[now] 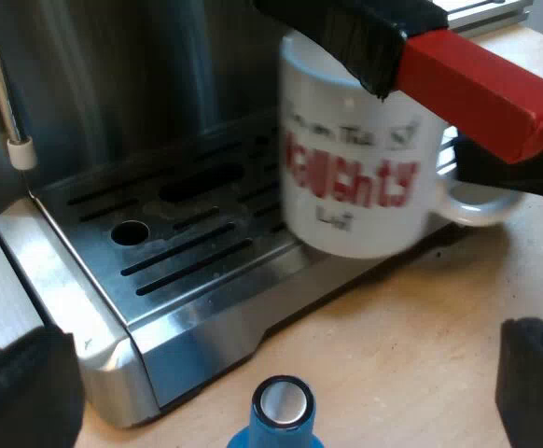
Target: Remove mug from coffee machine
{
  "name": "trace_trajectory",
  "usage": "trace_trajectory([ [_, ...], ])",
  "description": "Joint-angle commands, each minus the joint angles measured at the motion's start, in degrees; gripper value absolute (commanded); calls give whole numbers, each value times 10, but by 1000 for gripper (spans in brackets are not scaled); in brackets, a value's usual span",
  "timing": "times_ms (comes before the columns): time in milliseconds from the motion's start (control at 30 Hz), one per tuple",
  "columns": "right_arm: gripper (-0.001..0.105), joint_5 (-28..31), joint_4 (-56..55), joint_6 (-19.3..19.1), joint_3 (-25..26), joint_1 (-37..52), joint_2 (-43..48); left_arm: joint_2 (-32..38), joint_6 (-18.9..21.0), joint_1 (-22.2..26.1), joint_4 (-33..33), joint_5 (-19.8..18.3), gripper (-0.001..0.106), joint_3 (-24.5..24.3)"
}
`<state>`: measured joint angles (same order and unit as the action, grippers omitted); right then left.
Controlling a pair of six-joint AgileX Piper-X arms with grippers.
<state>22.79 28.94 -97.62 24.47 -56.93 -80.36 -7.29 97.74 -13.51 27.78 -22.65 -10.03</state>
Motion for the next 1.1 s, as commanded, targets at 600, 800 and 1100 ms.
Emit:
trace_trajectory([
  [600,0,56,-166,27,-38,-46,208,-2,1,-3,-10,-99,90,-2],
  [800,0,101,-253,27,-38,-46,286,-2,16,-37,-22,-138,90,-2],
  [1100,0,137,-330,29,-40,-46,347,-2,27,-129,-24,-141,90,-2],
])
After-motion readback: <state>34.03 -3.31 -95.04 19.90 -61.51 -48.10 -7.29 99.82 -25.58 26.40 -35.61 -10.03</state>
